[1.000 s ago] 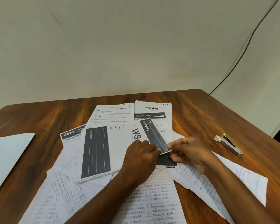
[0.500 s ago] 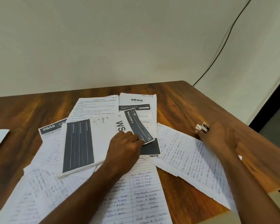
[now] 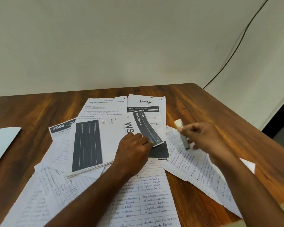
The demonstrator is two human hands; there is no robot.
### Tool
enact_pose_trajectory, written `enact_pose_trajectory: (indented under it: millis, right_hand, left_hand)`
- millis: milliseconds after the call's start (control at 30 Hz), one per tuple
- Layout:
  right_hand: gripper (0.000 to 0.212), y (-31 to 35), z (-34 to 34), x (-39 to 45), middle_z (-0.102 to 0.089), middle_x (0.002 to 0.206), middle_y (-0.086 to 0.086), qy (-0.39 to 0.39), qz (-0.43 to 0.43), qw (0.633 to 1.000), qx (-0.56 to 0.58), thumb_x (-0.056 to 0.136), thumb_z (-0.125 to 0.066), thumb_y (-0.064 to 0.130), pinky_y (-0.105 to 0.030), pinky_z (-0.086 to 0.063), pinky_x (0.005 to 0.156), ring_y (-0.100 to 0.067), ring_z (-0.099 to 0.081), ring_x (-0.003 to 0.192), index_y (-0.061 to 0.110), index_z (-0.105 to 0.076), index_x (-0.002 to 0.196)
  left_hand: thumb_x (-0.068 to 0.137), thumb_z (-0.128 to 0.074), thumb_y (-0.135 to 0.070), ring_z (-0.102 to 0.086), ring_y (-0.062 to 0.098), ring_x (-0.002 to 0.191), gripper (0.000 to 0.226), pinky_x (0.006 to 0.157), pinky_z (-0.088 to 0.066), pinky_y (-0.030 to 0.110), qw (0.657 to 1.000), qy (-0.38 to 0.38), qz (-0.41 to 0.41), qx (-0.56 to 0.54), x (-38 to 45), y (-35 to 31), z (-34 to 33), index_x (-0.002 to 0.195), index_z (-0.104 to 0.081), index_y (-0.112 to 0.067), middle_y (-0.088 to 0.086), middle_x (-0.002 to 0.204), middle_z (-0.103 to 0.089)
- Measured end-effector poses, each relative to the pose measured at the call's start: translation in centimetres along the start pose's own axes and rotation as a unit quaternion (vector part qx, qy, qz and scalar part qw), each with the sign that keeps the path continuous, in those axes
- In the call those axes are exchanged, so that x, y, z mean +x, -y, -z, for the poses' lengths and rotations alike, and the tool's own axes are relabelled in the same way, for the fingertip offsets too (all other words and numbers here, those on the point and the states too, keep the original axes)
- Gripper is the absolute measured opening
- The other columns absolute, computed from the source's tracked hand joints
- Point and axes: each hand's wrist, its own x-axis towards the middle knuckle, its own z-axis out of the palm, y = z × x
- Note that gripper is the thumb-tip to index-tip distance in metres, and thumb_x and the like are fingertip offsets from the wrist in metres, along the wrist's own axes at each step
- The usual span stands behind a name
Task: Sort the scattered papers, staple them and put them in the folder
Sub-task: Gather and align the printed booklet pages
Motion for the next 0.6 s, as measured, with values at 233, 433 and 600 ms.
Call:
enact_pose_trajectory:
  millis: [233, 433, 600]
  right_hand:
    - [0.055, -1.0, -3.1, -0.8, -0.062, 0.085, -0.02, 0.184, -0.197, 0.941, 0.206, 0.054, -0.1, 0.035, -0.023, -0.043, 0.042, -0.024, -0.056, 0.061, 0.002, -0.075, 0.09]
    - [0.038, -0.9, -3.5, -0.8, -0.068, 0.07, -0.017, 0.194, -0.224, 0.929, 0.221, 0.074, -0.088, 0.028, -0.019, -0.044, 0.035, -0.022, -0.063, 0.054, -0.001, -0.073, 0.093]
    - [0.049, -0.9, -3.9, -0.4, -0.068, 0.081, -0.022, 0.191, -0.209, 0.936, 0.21, 0.065, -0.092, 0.03, -0.022, -0.048, 0.038, -0.028, -0.064, 0.064, -0.002, -0.072, 0.097]
  left_hand:
    - [0.087, -0.083, -0.019, -0.062, 0.02, 0.065, 0.006, 0.066, -0.032, 0.027, 1.0, -0.005, -0.001, 0.004, 0.2, -0.1, 0.4, 0.082, -0.08, -0.017, 0.0, 0.073, -0.07]
    - [0.084, -0.084, -0.016, -0.061, 0.021, 0.063, 0.009, 0.064, -0.035, 0.028, 1.0, 0.003, -0.006, 0.008, 0.3, -0.1, 0.5, 0.078, -0.078, -0.016, 0.002, 0.07, -0.068]
    - [0.085, -0.083, -0.015, -0.059, 0.021, 0.064, 0.011, 0.063, -0.035, 0.029, 1.0, 0.0, -0.014, 0.017, 0.3, 0.0, 0.3, 0.077, -0.077, -0.017, 0.0, 0.069, -0.066]
